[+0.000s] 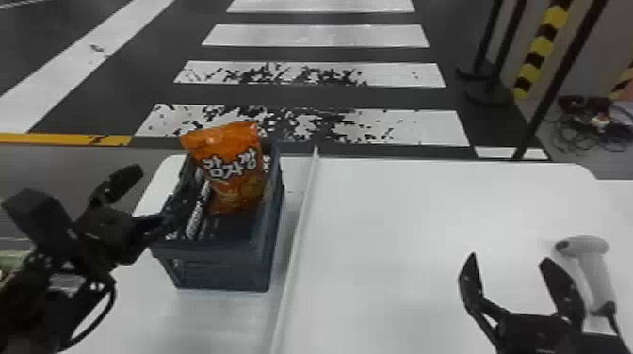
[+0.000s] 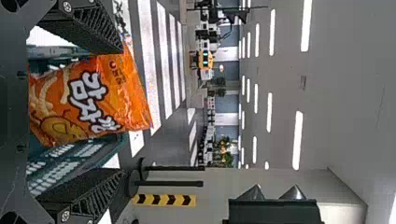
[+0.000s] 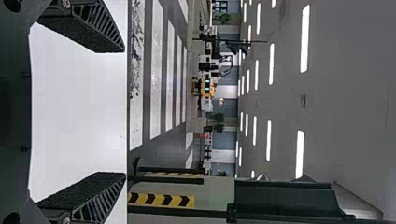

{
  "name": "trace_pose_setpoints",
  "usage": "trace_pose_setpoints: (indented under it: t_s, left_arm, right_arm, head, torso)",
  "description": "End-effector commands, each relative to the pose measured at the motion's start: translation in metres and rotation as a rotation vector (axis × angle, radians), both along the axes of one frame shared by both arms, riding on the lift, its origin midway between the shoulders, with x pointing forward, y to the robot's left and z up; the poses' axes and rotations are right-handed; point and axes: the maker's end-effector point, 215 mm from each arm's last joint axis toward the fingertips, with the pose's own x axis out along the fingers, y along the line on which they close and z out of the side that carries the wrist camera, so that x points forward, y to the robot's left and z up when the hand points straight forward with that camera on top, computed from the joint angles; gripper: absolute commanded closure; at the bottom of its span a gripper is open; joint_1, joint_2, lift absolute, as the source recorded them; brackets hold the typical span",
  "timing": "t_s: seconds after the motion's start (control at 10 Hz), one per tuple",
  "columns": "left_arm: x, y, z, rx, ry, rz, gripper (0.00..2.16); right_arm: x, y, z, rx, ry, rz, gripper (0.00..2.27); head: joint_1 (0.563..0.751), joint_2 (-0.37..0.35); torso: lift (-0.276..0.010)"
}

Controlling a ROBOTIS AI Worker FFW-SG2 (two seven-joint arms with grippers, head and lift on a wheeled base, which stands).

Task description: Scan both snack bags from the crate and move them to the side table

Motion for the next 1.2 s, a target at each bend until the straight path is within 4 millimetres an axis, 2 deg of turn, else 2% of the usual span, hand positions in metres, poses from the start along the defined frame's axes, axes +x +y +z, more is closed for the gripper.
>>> trace_pose_setpoints:
  t_s: [0.0,0.2,0.5,0.7,0.9,1.1]
  left_arm:
    - [0.021,0.025,-0.001,-0.013,0.025,0.008,0.1]
    - [0.048,0.059,0.002,-0.005,0.027,0.035,0.1]
    - [0.082,0.084,-0.002,-0.011,0.054,-0.032,0.1]
    - [0.106,0.088,-0.01,-0.002,0.078,-0.053,0.1]
    - [0.126,0.083,-0.016,0.011,0.097,-0.093,0.09]
    - [0.133,0.073,-0.022,0.048,0.109,-0.157,0.09]
  right_arm:
    - [0.001,0.0,-0.003,0.001,0.014,-0.001,0.05]
    - [0.002,0.001,-0.006,0.0,0.029,0.001,0.05]
    - [0.005,0.007,-0.012,-0.004,0.052,0.011,0.05]
    - [0.005,0.009,-0.012,-0.004,0.052,0.015,0.05]
    - [0.005,0.01,-0.013,-0.004,0.055,0.016,0.05]
    - [0.004,0.012,-0.015,-0.002,0.058,0.019,0.05]
  head:
    - [0.695,0.085]
    - [0.695,0.123]
    - [0.695,0.16]
    - [0.695,0.175]
    - [0.695,0.178]
    - [0.695,0.167]
  torso:
    - [-0.099]
    - [-0.099]
    - [-0.099]
    - [-0.099]
    - [-0.099]
    - [-0.099]
